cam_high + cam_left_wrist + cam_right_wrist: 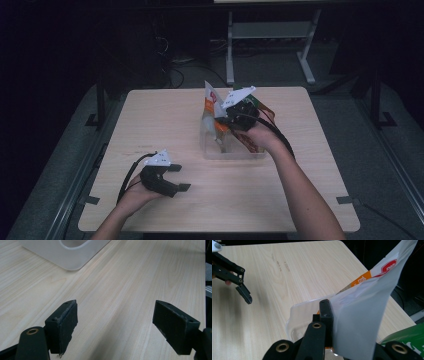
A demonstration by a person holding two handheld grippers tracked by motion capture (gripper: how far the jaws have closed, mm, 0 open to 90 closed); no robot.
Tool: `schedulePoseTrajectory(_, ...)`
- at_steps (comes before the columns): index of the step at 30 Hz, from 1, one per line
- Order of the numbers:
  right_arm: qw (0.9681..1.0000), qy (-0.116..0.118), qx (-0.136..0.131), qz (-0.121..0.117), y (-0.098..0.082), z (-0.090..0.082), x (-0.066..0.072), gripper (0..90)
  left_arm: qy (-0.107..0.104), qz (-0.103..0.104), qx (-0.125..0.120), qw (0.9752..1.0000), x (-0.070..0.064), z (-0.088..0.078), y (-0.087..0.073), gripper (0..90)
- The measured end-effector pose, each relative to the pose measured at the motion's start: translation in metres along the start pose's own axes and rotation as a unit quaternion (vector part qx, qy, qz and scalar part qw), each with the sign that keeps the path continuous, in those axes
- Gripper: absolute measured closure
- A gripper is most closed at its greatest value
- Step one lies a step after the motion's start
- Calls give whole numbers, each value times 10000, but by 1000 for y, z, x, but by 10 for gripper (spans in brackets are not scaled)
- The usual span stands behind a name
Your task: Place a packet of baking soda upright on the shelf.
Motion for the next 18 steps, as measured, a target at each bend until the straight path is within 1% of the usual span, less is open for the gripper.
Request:
schedulePoseTrajectory(1, 10000, 5, 3, -27, -1, 0, -1, 900, -2, 11, 11, 10000, 0, 0, 0, 198)
schedulePoseTrajectory(2, 10000, 16, 6, 67, -2, 1, 1, 900, -4, 17, 23, 10000, 0, 1, 0, 197)
schedulePoseTrajectory(4, 10000, 30, 30, 56, -5, 3, 1, 900, -7, 4, 35, 10000, -1, 1, 0, 197)
schedulePoseTrajectory(5, 9999, 48, 58, 103, -6, 4, 2, 900, -14, -21, 28, 10000, -1, 2, 0, 197)
schedulePoseTrajectory(7, 9999, 56, 88, 122, -10, 6, 2, 900, -27, -24, 32, 10000, -2, 2, -1, 197)
schedulePoseTrajectory(8, 9999, 58, 126, 86, -12, 7, 1, 900, -27, -7, 51, 10000, -1, 2, -1, 197)
schedulePoseTrajectory(11, 9998, 80, 162, 79, -16, 11, 2, 900, -49, -19, 66, 10000, -2, 4, -1, 197)
schedulePoseTrajectory(14, 9996, 107, 192, 185, -20, 14, 3, 900, -56, -31, 70, 10000, -2, 5, -1, 197)
schedulePoseTrajectory(15, 9996, 101, 207, 130, -22, 15, 2, 900, -58, -8, 83, 9999, -2, 5, -1, 197)
schedulePoseTrajectory(16, 9995, 118, 188, 224, -23, 16, 3, 900, -54, 40, 104, 9999, -1, 5, -1, 197)
schedulePoseTrajectory(17, 9995, 146, 171, 209, -24, 16, 2, 900, -66, 18, 96, 9999, -2, 5, -1, 197)
schedulePoseTrajectory(18, 9994, 170, 165, 269, -25, 16, 2, 900, -63, 34, 109, 9999, -2, 5, -2, 197)
Point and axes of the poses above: each handheld gripper's, and its own axes: z roughly forward along the jaws, y roughly out of its top, x roughly to its left, the point moved 3 cm from there along z, roughly forward along the jaws, and after that the axes turned 3 degrees about -y, right-handed, at the moved point
